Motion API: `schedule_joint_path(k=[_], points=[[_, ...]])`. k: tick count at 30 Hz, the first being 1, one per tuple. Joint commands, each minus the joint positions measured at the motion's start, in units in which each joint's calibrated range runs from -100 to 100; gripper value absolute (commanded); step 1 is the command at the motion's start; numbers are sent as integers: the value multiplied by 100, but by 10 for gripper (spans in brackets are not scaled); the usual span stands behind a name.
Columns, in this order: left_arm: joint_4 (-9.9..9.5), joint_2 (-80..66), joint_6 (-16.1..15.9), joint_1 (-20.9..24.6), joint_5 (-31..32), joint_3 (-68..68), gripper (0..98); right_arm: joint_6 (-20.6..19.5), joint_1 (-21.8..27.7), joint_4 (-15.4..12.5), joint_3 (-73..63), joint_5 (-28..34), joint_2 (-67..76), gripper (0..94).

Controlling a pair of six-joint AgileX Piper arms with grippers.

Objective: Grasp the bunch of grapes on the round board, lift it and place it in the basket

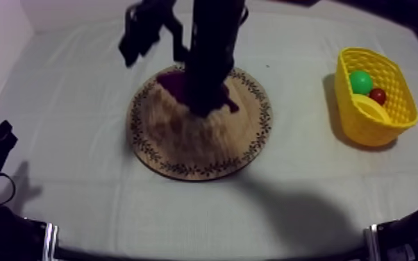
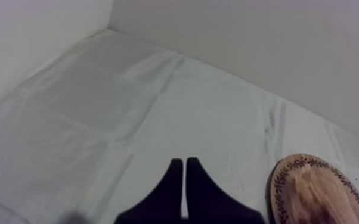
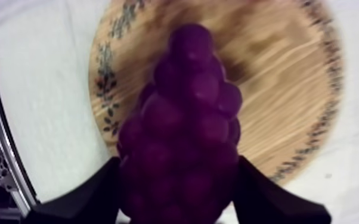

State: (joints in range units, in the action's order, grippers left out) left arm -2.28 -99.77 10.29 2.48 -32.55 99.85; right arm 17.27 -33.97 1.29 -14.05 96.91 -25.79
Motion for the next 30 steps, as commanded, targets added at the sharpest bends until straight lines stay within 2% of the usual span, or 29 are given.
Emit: schedule_joint_path(k=[1, 12, 30], points=[[1, 3, -1, 1, -3, 4, 0, 18, 19, 29, -279, 6, 230, 361], [1, 3, -1, 1, -3, 4, 0, -39, 409, 99, -75, -18, 941, 367], [1, 3, -1, 1, -3, 4, 0, -612, 2418, 181, 1783, -167, 1830, 372]])
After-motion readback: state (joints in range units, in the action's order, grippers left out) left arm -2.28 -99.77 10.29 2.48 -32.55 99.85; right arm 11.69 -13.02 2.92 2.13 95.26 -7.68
